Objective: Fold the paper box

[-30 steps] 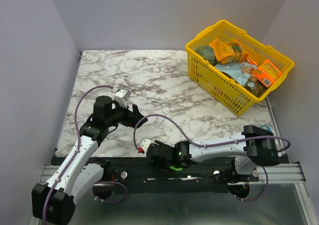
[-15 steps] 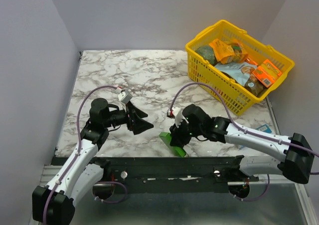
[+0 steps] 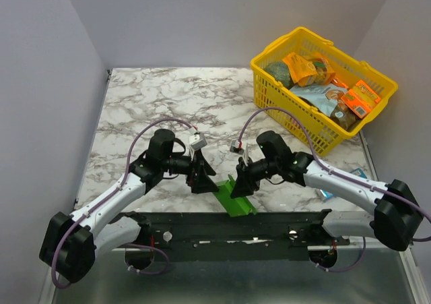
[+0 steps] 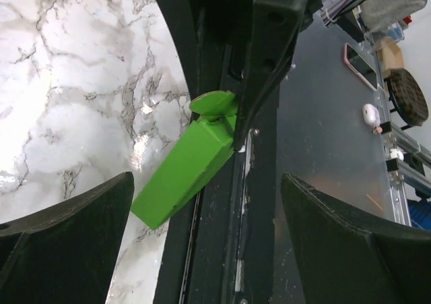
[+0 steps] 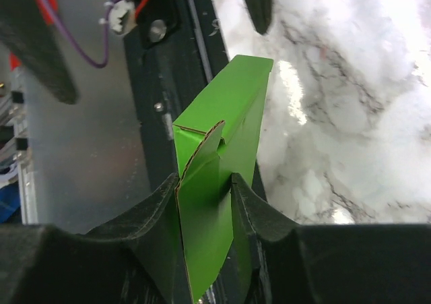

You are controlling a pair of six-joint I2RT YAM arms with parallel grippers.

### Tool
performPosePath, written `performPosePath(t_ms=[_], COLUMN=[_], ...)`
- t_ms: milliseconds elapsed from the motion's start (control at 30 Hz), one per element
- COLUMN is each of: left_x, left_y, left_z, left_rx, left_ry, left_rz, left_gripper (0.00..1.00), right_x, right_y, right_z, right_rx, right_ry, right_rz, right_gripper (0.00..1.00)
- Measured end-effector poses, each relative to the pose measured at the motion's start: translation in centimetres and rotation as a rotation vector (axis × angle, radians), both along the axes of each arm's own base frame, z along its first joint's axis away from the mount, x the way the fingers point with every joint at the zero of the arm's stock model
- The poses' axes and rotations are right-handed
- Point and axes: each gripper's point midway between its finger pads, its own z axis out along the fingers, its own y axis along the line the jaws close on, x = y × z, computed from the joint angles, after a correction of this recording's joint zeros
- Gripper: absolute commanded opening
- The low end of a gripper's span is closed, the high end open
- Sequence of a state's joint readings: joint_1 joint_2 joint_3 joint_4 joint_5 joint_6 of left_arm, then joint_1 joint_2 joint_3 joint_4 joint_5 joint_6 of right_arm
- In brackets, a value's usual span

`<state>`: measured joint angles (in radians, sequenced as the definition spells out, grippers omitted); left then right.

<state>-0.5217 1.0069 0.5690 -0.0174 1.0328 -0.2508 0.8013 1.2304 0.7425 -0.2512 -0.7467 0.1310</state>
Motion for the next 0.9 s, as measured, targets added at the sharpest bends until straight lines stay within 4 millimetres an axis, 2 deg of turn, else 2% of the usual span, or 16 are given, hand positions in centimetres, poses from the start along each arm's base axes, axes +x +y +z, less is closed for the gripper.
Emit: performPosePath(t_ms=[267, 467, 567, 700, 767, 900], left_x=[-1.0, -3.0, -4.2, -5.1, -5.2, -5.4], left_y=[-0.4, -1.3, -1.6, -1.8, -1.9, -1.9], left_z=[0.1, -0.1, -0.2, -0.5, -0.7, -1.0], left_rx=[-0.019, -0.035, -0.039, -0.035, -0.031, -0.022], left_ry=[-0.014, 0.045, 0.075, 0.107, 0.115, 0.121], left_rz=[-0.056, -0.159, -0.211, -0.254, -0.261, -0.264], left_gripper=[0.99, 0.97, 0.93, 0.59, 0.53, 0.32], right_x=[-1.8, -2.4, -2.5, -2.3, -2.4, -2.4], right_y=[0.4, 0.5, 0.6, 0.9, 1.0, 1.2], right_z=[1.0, 1.5, 1.8, 2.2, 2.5, 2.9], right_rx=[0.073, 0.095, 0.106, 0.116, 0.125, 0.135], right_ry=[0.064, 0.085, 0.085, 0.083, 0.084, 0.085], right_rz=[0.111, 0.148, 0.161, 0.171, 0.181, 0.195], right_gripper=[0.39, 0.38, 0.38, 0.38, 0.38, 0.41])
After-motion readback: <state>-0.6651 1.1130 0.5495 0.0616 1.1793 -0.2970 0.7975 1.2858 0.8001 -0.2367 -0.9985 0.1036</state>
